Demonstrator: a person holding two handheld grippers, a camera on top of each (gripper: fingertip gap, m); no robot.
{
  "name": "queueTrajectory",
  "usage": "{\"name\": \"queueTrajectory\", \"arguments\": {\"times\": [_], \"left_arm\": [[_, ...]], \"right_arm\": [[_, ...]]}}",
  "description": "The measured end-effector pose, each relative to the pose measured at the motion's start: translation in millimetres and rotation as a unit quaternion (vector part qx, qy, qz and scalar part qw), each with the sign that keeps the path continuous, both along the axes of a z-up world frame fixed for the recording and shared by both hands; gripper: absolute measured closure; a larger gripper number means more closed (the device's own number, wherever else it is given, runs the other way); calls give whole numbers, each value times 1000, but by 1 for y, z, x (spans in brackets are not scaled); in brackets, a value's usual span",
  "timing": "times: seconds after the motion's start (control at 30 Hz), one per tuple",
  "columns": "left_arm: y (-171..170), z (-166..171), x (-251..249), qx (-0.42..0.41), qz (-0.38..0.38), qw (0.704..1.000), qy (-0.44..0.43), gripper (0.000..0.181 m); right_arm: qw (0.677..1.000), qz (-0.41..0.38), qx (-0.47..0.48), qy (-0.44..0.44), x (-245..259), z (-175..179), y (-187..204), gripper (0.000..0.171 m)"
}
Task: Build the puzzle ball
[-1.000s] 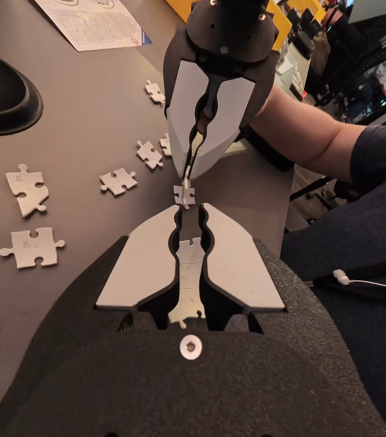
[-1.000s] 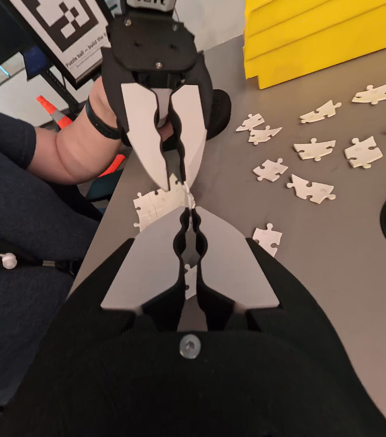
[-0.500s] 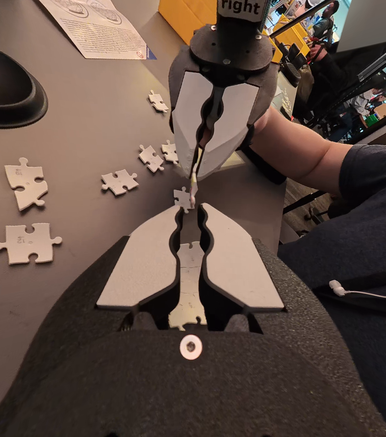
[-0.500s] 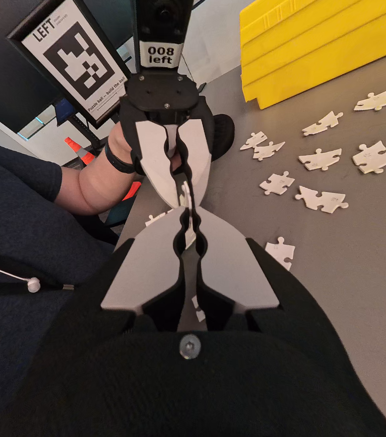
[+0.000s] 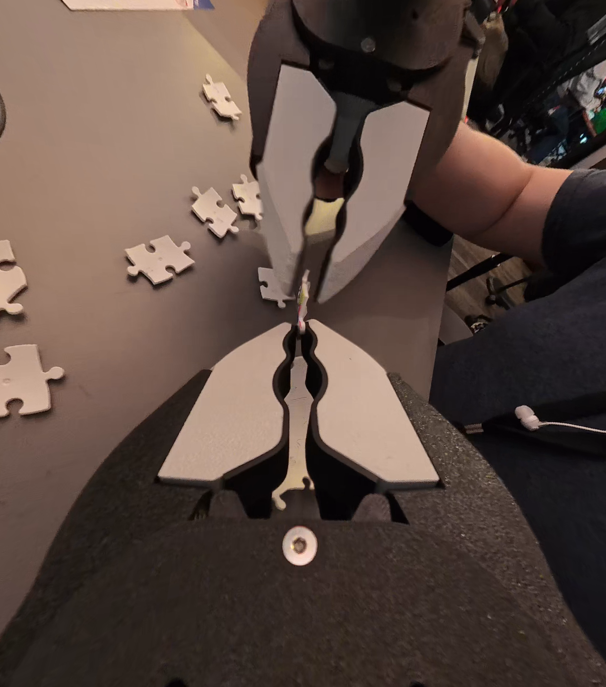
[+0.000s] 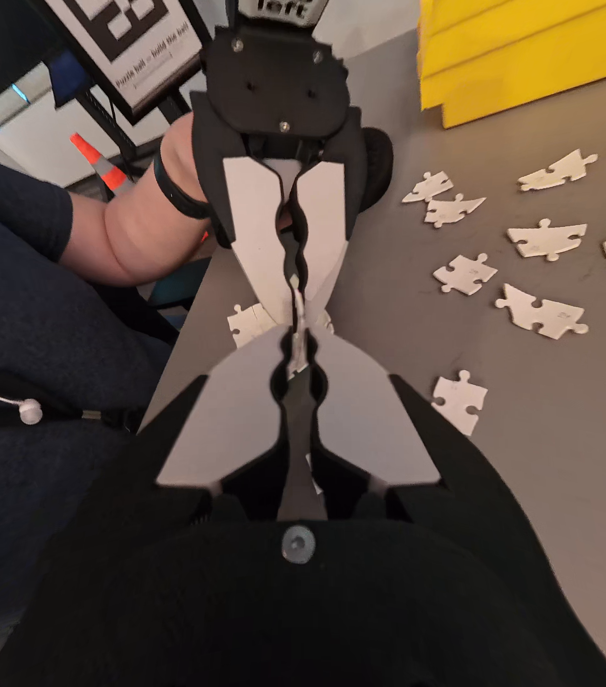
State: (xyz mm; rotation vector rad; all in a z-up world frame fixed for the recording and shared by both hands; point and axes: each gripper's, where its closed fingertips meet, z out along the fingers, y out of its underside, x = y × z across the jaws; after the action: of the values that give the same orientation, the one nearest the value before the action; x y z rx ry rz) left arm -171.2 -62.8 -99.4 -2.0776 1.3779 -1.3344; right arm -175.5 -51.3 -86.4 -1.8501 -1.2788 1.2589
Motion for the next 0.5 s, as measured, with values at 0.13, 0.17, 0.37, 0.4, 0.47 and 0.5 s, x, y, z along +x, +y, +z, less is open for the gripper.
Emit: {"name": "queueTrajectory", "arguments": {"times": [0.13, 0.17, 0.37, 0.4, 0.47, 0.5], "left_arm": [[7, -3, -4, 29, 8, 999, 16, 178], [12, -5, -8, 39, 19, 999, 23, 170], [20, -26, -36, 26, -5, 996, 85, 156], [18, -29, -36, 7, -19, 996, 92, 156], [20, -36, -40, -9, -27, 991, 128, 158], [24, -41, -43, 4, -23, 988, 152, 159]], "right_arm": [[999, -35, -23, -15, -1, -5, 7, 168], [998, -50, -44, -15, 0, -6, 9, 168], [981, -128, -146, -17, 4, -18, 11, 168], [977, -136, -161, -16, 4, -20, 10, 168], [970, -156, -186, -7, 4, -20, 9, 168], [966, -169, -195, -2, 4, -20, 9, 168]]}}
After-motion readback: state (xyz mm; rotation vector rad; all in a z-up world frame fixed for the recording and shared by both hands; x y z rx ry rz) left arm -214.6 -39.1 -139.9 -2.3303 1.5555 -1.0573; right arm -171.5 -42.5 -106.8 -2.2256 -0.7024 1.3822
